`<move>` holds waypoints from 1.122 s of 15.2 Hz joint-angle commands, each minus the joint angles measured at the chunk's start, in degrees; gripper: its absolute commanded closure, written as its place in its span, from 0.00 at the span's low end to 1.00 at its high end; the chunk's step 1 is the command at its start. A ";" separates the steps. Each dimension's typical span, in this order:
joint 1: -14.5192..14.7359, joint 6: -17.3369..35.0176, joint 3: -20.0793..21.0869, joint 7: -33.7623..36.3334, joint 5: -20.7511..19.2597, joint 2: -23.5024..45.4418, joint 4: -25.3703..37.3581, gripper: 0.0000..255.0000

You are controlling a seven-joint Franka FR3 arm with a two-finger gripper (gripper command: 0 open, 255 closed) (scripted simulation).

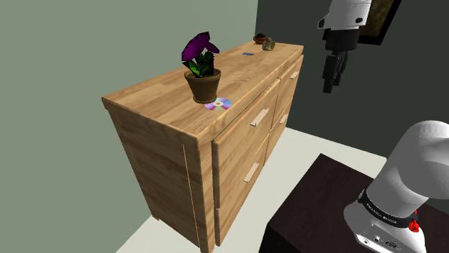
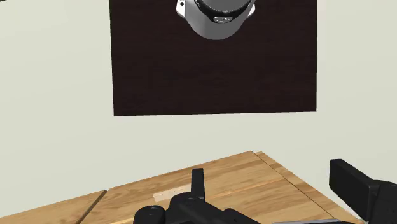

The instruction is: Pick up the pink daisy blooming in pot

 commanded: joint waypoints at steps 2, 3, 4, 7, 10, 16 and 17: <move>0.07 0.98 0.80 1.84 1.34 0.98 0.66 0.00; 0.13 1.98 1.58 3.65 2.61 2.01 1.37 0.00; 0.17 2.99 2.34 5.44 3.83 3.07 2.15 0.00; 0.24 6.04 4.53 10.63 7.09 6.47 4.82 0.00; 0.18 9.06 6.56 15.63 9.77 10.14 8.00 0.00; -0.24 14.66 10.10 25.26 13.36 18.11 15.90 0.00; -0.34 15.50 10.63 26.84 13.72 19.51 17.42 0.00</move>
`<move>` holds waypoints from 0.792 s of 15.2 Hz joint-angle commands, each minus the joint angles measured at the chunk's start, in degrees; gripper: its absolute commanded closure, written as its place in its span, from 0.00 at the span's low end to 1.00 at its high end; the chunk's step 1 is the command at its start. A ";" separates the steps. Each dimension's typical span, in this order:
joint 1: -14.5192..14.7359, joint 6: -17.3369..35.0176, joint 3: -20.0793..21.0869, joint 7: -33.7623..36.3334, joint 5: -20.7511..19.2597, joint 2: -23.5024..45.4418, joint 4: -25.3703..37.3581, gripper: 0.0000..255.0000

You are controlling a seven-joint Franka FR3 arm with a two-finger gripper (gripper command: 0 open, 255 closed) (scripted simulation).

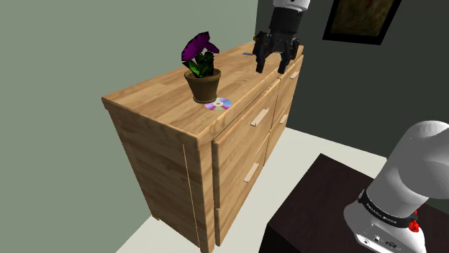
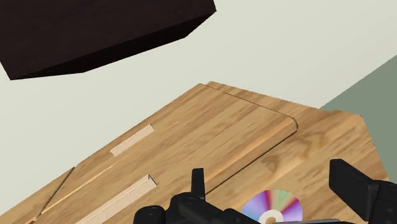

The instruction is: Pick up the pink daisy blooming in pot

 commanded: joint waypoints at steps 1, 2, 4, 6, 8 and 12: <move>-0.22 1.59 1.03 3.28 0.76 2.63 3.01 0.00; -0.34 2.37 1.52 4.85 1.00 4.06 4.64 0.00; -0.58 3.82 2.46 8.00 1.28 6.99 8.07 0.00; -0.81 5.12 3.33 11.17 1.30 9.98 11.75 0.00; -1.02 6.24 4.11 14.34 1.06 13.06 15.68 0.00; -1.29 7.84 5.43 20.76 -0.15 19.52 24.43 0.00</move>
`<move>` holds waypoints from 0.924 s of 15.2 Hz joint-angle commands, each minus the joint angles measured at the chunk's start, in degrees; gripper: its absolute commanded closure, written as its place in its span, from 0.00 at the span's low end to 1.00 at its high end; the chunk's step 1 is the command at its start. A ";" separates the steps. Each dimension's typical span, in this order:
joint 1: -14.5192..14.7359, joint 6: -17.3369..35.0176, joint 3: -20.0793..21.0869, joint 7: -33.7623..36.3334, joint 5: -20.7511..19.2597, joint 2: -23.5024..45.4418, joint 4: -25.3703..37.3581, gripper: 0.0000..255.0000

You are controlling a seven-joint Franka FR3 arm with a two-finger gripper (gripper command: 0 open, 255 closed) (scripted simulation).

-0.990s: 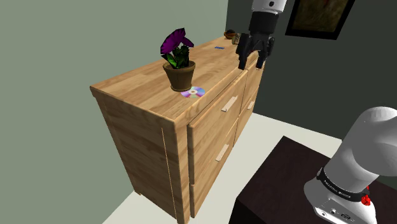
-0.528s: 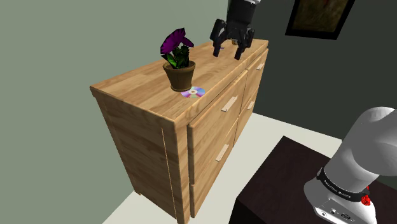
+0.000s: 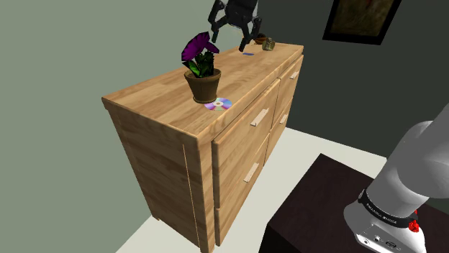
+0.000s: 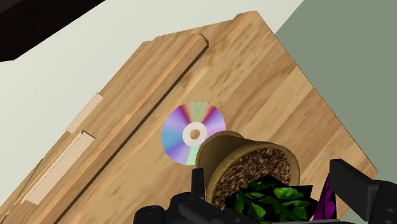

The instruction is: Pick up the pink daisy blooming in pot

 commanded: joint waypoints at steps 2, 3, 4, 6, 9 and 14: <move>0.02 0.87 1.04 5.29 -1.40 5.54 7.68 0.00; 0.09 0.97 1.23 6.90 -1.96 7.31 10.29 0.00; 0.19 0.99 1.39 8.52 -2.58 9.14 13.03 0.00; 0.43 0.80 1.62 11.33 -3.76 12.47 18.16 0.00; 0.39 3.43 1.52 10.77 -3.36 11.40 14.43 0.00; 0.32 7.27 1.48 9.97 -2.82 10.13 9.28 0.00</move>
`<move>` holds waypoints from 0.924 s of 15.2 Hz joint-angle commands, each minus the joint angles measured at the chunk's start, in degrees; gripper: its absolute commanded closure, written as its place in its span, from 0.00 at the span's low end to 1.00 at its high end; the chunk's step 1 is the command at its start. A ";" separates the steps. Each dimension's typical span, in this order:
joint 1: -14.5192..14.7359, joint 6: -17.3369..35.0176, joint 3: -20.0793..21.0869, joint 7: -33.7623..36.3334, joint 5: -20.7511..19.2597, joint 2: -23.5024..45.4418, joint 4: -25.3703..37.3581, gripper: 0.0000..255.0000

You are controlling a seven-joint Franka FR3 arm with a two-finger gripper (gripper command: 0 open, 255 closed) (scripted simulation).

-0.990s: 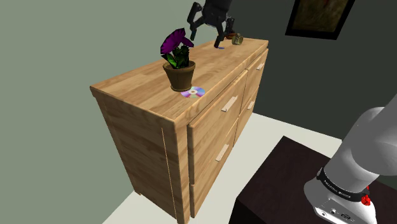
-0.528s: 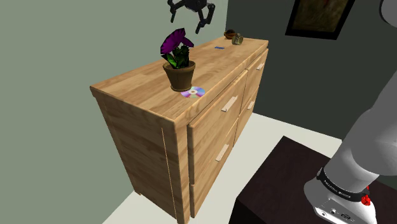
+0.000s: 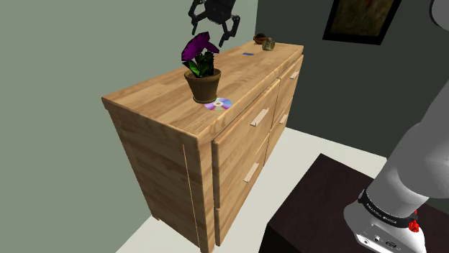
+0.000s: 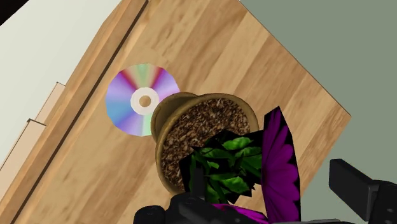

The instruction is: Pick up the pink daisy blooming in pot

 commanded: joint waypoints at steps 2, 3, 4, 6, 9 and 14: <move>0.07 0.96 0.07 -0.01 0.08 -0.42 -1.32 1.00; 0.09 1.02 0.09 0.02 0.07 -0.41 -1.36 1.00; 0.09 1.02 0.08 0.01 0.07 -0.36 -1.32 1.00; 0.08 1.04 0.08 0.00 0.07 -0.37 -1.35 1.00; 0.07 1.00 0.07 -0.01 0.07 -0.36 -1.30 1.00; 0.07 -1.60 0.06 0.44 -0.26 0.48 2.15 1.00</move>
